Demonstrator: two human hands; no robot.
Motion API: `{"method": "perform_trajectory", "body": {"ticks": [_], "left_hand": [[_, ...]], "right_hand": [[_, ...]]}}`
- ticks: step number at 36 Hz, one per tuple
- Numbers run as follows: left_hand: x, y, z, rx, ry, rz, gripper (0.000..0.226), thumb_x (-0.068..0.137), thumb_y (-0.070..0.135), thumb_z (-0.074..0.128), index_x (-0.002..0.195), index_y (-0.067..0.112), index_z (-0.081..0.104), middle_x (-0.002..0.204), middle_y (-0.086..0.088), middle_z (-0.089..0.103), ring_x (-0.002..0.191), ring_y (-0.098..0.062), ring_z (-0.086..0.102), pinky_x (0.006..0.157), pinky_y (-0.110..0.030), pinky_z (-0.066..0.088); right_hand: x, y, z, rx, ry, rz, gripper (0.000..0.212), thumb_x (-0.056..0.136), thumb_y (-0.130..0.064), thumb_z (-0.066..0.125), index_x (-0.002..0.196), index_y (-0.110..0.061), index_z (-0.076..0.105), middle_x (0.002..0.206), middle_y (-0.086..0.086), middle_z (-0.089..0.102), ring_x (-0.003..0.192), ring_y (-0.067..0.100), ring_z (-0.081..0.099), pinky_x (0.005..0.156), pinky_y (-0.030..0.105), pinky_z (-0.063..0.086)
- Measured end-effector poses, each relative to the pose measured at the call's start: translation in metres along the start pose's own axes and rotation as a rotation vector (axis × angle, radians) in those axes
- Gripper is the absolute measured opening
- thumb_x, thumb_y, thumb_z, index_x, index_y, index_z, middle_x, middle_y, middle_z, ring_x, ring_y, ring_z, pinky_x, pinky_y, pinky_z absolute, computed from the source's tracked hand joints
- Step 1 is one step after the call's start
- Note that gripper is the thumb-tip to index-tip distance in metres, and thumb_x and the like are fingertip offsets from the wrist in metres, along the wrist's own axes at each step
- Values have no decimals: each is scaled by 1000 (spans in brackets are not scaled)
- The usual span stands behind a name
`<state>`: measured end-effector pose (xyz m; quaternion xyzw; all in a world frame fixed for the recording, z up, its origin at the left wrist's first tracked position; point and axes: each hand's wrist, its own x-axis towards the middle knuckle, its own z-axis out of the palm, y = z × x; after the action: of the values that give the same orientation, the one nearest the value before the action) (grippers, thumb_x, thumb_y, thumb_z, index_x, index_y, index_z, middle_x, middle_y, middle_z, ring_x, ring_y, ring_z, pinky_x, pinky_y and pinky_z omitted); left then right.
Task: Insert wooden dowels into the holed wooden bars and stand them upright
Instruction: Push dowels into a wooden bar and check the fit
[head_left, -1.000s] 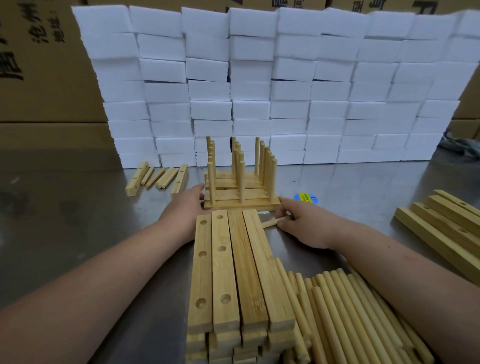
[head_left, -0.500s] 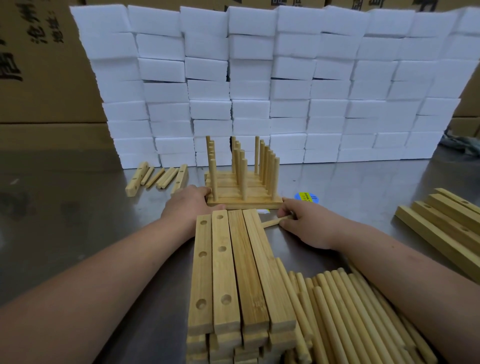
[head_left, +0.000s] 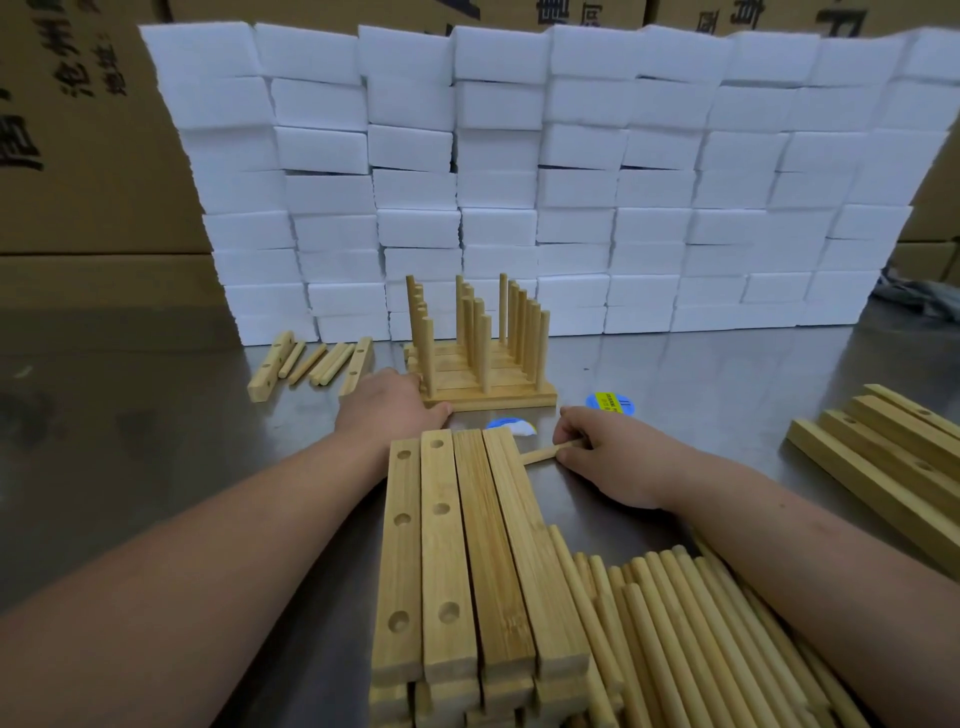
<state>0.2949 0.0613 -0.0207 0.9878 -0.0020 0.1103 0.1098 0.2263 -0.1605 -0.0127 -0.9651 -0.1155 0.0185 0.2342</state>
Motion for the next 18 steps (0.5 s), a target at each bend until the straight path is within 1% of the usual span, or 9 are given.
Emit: {"method": "perform_trajectory", "body": {"ticks": [5, 8, 11, 12, 13, 15, 16, 17, 18], "left_hand": [[4, 2, 3, 61, 23, -9, 52, 87, 54, 46, 119, 15, 56, 99, -7, 55, 99, -25, 52, 78, -35, 47], [2, 3, 3, 39, 45, -2, 45, 89, 49, 46, 115, 15, 57, 96, -7, 56, 95, -24, 53, 70, -32, 44], [-3, 3, 2, -95, 96, -23, 32, 90, 40, 44, 105, 18, 61, 86, -2, 59, 80, -20, 52, 59, -28, 37], [-5, 1, 1, -160, 113, -37, 29, 90, 37, 43, 103, 18, 62, 90, -3, 62, 81, -20, 54, 59, -27, 37], [-8, -1, 0, -244, 133, -59, 29, 91, 34, 43, 106, 18, 63, 97, -4, 65, 86, -21, 56, 63, -27, 38], [-15, -5, -5, -432, 173, -119, 33, 92, 30, 43, 116, 18, 62, 108, -4, 66, 96, -21, 59, 71, -27, 39], [-19, -7, -9, -508, 191, -132, 31, 92, 29, 44, 115, 18, 63, 105, -1, 66, 92, -20, 60, 70, -28, 40], [-23, -8, -14, -566, 208, -132, 28, 92, 27, 45, 110, 20, 65, 98, 3, 66, 85, -17, 60, 65, -27, 39], [-26, -8, -19, -618, 226, -129, 23, 91, 26, 45, 101, 23, 67, 89, 7, 64, 79, -15, 59, 61, -26, 38]], "right_hand": [[0, 0, 0, 13, -9, -1, 10, 93, -28, 47, 84, -28, 45, 78, -10, 48, 76, 12, 46, 57, 17, 32], [-1, -1, 0, 9, -9, 8, 15, 93, -28, 47, 78, -28, 43, 78, -8, 50, 76, 13, 47, 58, 18, 33], [-1, -1, -1, 7, 0, 13, 21, 93, -27, 47, 73, -28, 41, 76, -8, 49, 73, 12, 46, 57, 19, 32], [-1, -1, -1, 6, 3, 13, 21, 93, -27, 47, 72, -28, 41, 75, -9, 48, 71, 11, 45, 56, 19, 32], [-1, 0, -1, 4, 9, 12, 22, 92, -27, 48, 72, -28, 41, 74, -9, 48, 70, 9, 45, 56, 19, 31], [-1, -1, -1, 7, 37, 6, 21, 92, -26, 48, 72, -27, 43, 76, -9, 50, 74, 12, 48, 60, 21, 35], [-1, -2, -1, 19, 61, 4, 20, 92, -26, 48, 73, -27, 44, 80, -7, 52, 79, 15, 51, 64, 23, 38], [-1, -4, -3, 39, 93, 8, 19, 92, -26, 48, 74, -26, 45, 84, -6, 55, 83, 18, 53, 68, 27, 40], [-1, -6, -4, 64, 134, 15, 18, 92, -26, 48, 75, -25, 47, 87, -4, 58, 84, 19, 55, 69, 28, 41]]}}
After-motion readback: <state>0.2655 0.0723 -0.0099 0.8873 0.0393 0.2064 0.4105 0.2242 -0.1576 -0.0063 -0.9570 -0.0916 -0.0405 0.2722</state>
